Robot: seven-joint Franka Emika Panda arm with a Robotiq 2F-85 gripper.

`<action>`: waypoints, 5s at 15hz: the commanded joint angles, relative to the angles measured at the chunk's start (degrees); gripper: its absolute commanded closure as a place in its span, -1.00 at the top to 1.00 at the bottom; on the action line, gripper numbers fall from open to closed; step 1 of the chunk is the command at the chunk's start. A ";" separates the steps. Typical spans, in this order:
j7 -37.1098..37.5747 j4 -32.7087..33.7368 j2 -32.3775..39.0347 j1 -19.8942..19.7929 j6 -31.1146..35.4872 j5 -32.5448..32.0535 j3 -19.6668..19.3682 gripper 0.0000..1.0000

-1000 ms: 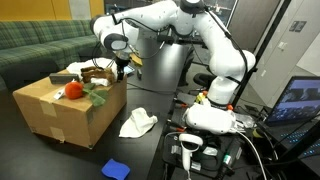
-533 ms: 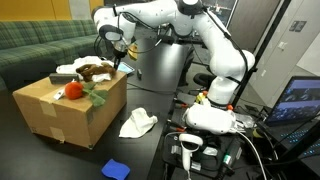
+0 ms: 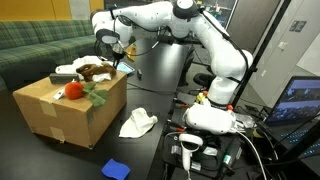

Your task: Swap the things on the box with the things on the table

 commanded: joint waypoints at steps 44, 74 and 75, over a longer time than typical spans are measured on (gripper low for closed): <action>37.17 -0.81 -43.34 21.92 -0.97 38.15 -53.04 -1.00; 45.21 -48.82 -46.98 -3.21 -42.29 47.23 -38.60 0.13; 45.12 -49.29 -47.56 -3.33 -42.51 47.24 -38.55 0.27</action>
